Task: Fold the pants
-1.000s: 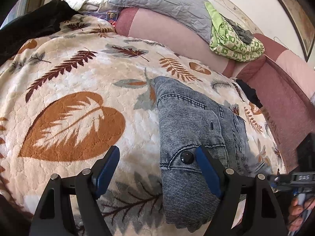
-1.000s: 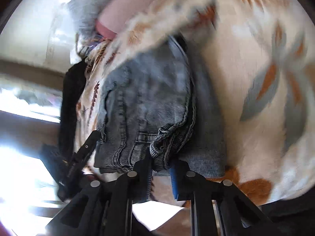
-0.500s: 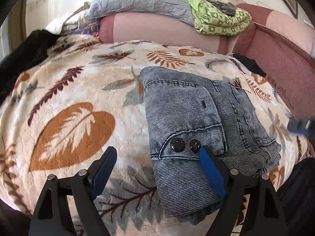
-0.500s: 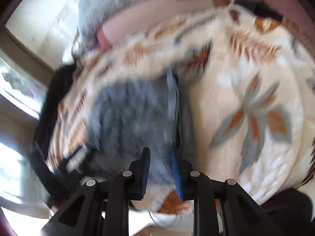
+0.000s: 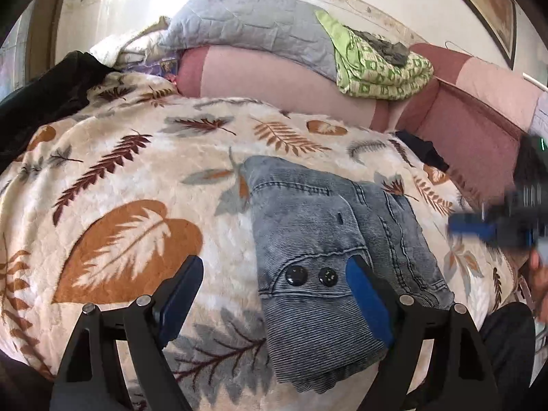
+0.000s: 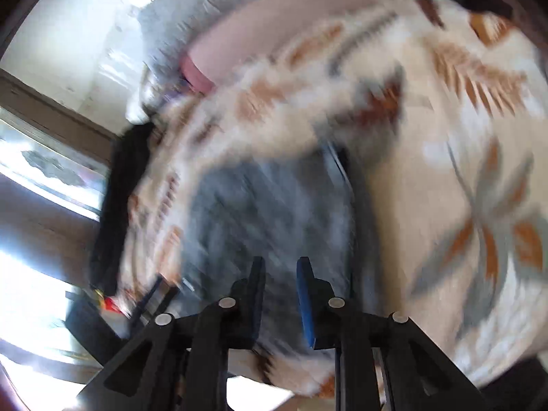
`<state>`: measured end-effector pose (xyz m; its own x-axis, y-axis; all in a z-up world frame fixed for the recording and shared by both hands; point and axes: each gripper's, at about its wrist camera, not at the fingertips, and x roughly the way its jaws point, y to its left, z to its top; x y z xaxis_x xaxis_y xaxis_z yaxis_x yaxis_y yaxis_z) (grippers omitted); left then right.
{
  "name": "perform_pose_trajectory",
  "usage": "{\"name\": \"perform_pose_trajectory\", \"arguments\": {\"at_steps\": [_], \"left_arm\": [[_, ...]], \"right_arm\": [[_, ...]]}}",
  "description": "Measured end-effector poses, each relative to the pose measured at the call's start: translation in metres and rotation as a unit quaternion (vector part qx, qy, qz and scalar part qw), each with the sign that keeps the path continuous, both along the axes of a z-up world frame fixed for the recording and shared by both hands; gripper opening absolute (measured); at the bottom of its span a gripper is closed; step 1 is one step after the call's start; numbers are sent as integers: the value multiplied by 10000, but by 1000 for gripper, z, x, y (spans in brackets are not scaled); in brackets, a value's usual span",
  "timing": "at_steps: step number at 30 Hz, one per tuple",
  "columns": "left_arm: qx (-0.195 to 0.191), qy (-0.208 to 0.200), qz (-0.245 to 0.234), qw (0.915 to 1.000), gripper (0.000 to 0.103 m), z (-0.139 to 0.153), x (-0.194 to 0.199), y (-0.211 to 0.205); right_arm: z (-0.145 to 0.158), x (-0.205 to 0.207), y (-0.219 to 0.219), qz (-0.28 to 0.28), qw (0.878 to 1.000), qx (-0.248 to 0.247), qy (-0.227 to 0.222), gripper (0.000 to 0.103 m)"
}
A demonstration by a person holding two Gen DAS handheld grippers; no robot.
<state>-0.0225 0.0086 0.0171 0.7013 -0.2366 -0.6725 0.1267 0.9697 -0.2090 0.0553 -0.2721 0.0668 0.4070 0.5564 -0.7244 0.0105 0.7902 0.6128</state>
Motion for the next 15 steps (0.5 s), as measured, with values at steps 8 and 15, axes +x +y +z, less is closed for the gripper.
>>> {"name": "perform_pose_trajectory", "arguments": {"at_steps": [8,15], "left_arm": [[105,333,-127,9993,86,-15,6,-8],[-785,189,390,9960,86,6,11,31]], "right_arm": [[-86,59,-4,-310,9943,360,951,44],[-33,18,-29,-356,9978,-233,512,68]]}}
